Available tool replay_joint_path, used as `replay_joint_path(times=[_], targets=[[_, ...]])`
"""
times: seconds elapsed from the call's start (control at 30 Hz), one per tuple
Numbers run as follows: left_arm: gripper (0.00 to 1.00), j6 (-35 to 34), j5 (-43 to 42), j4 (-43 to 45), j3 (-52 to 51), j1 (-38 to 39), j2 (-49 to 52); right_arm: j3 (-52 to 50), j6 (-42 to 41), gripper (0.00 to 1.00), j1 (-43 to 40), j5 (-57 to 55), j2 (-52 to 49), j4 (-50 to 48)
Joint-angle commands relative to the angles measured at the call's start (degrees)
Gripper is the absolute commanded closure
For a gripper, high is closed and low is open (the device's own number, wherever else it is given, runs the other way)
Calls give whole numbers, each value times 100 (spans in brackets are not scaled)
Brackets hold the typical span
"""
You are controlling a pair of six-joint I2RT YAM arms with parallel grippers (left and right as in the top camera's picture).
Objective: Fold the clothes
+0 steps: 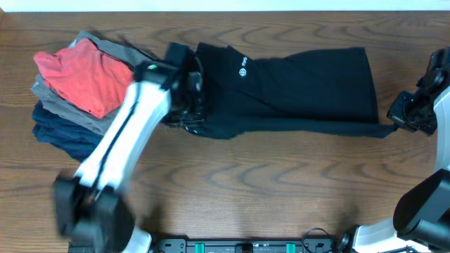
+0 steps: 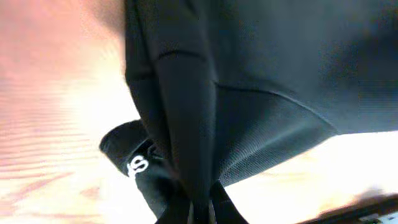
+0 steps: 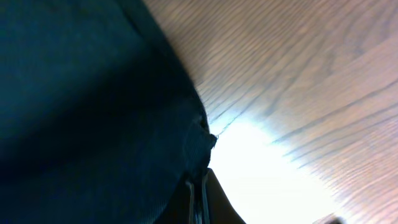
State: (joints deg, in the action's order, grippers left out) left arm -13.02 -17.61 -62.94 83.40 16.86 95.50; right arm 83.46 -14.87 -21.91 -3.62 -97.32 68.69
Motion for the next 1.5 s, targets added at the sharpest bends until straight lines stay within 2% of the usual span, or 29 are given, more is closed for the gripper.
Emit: replay_joint_path(times=[0.0, 0.2, 0.37, 0.57, 0.7, 0.9, 1.07, 1.2, 1.3, 1.47], targets=[[94, 229, 205, 2, 155, -181, -1012, -22, 37, 99, -79, 459, 476, 4], [94, 229, 208, 837, 483, -286, -2621, 85, 258, 99, -138, 713, 1606, -267], [94, 227, 232, 1635, 483, -289, -3565, 94, 275, 99, -138, 763, 2743, -697], [94, 227, 238, 1832, 483, -289, -3991, 94, 271, 100, -138, 883, 3838, -1392], [94, 227, 549, 1808, 483, -289, -3827, 94, 273, 99, -138, 885, 4085, -1919], [94, 221, 673, 1902, 483, -297, -2964, 94, 278, 99, -136, 1134, 3593, -2361], [95, 208, 675, 2288, 483, -350, -1779, 94, 348, 99, -20, 1727, 2557, -2756], [94, 232, 671, 2522, 723, -459, -590, 94, 382, 99, 188, 1786, 1609, -3136], [94, 363, 636, 2253, 1423, -509, 365, 103, 380, 99, 330, 1786, 898, -3532], [94, 442, 627, 1333, 3716, -640, 1980, 831, 332, 99, 503, 1803, -157, -3720]])
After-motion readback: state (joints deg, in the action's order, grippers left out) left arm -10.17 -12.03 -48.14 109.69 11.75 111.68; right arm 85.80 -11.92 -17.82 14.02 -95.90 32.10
